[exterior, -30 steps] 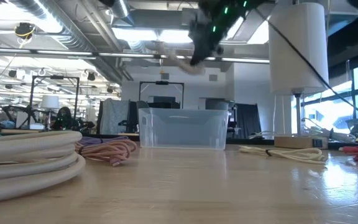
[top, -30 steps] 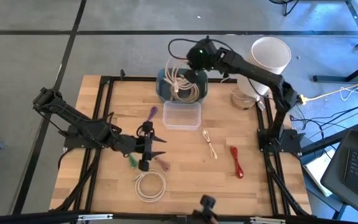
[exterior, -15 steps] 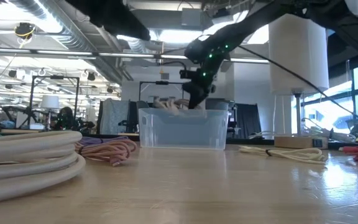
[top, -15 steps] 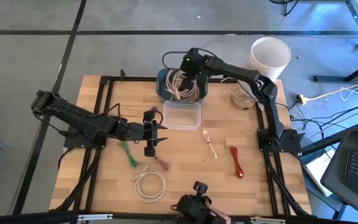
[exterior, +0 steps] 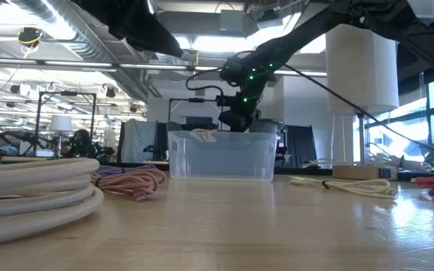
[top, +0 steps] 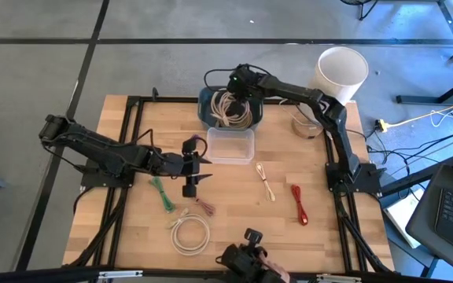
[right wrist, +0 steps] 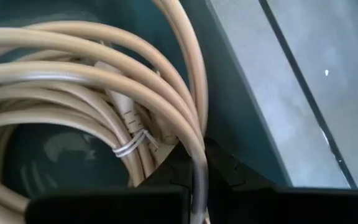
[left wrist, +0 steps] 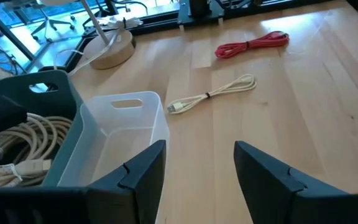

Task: Pick & Place USB Port
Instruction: Put the brown HDMI cable into the blue bin

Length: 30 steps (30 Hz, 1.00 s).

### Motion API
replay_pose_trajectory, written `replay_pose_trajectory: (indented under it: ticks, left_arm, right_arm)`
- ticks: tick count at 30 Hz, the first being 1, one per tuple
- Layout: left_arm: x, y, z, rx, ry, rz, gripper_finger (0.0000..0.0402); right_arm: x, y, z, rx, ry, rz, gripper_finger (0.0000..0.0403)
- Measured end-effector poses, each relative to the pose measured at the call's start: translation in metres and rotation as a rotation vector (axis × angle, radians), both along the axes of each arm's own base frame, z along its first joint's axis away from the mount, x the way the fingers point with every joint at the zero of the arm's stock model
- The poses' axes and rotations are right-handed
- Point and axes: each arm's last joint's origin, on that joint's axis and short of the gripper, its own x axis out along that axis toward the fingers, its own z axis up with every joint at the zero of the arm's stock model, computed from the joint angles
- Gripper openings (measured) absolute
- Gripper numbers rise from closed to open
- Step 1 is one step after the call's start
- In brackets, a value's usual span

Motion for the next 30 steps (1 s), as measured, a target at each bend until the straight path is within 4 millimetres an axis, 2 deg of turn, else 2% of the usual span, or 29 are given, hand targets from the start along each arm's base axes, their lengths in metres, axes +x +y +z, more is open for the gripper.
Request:
replay_pose_trajectory:
  ticks: [11, 18, 25, 30]
  left_arm:
    - [0.000, -0.001, 0.000, -0.022, -0.002, -0.003, 0.0184]
    - [0.000, -0.001, 0.000, -0.023, -0.002, -0.005, 0.0184]
    - [0.000, -0.001, 0.000, -0.031, 0.000, -0.019, 0.0184]
    - [0.000, -0.001, 0.000, -0.031, 0.000, -0.021, 0.0184]
  right_arm:
    - [-0.001, 0.002, -0.002, 0.068, -0.015, 0.009, 0.0015]
    - [-0.001, 0.002, -0.002, 0.067, -0.016, 0.005, 0.0015]
    - [0.002, -0.001, -0.013, 0.043, 0.005, -0.013, 0.0015]
    - [0.002, 0.000, -0.014, 0.048, 0.002, -0.021, 0.0016]
